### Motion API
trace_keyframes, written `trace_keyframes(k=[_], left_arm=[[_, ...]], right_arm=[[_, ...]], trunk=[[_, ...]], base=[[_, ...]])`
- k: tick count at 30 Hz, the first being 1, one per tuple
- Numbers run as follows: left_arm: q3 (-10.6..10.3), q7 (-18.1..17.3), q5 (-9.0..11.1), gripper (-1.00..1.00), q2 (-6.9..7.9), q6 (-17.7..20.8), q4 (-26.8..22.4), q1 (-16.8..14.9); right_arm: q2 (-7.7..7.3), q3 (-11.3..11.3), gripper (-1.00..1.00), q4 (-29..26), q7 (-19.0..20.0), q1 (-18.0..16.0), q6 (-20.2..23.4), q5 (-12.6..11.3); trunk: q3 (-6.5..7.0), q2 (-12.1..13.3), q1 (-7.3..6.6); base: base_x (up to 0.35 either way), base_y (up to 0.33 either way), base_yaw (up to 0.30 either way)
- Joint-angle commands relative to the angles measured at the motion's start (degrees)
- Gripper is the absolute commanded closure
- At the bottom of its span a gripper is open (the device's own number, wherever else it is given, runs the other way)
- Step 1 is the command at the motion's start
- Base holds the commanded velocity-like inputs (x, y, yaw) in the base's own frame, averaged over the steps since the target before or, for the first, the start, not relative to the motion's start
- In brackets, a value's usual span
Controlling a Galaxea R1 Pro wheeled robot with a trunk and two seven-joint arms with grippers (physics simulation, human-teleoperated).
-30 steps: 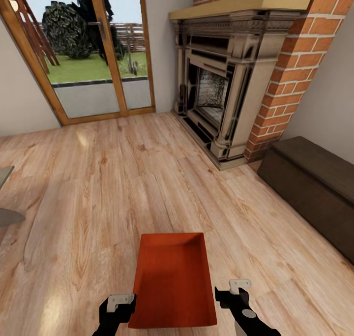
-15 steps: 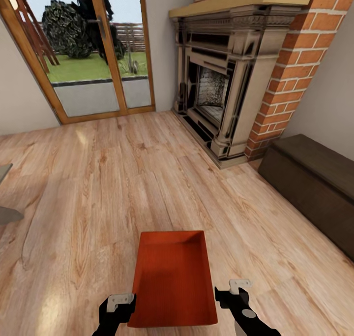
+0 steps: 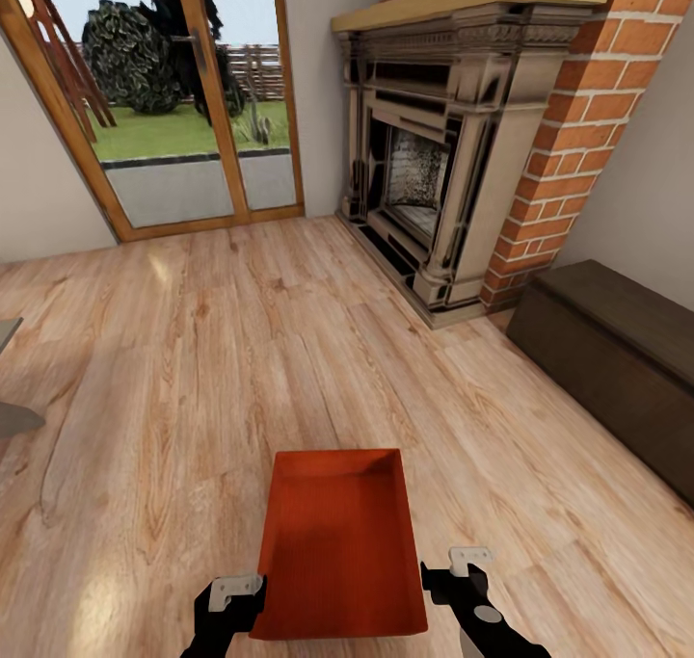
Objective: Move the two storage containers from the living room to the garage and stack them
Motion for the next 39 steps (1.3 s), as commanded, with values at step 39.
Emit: trace_keyframes(k=[39], left_arm=[[0.18,-0.08,0.03,-1.00,0.31,-0.17,0.05,-0.03]], right_arm=[[0.01,0.19,-1.00,0.07,-0.29,-0.03,-0.15,0.06]], trunk=[[-0.04,-0.03,0.00]], base=[[0.017,0.000,0.000]])
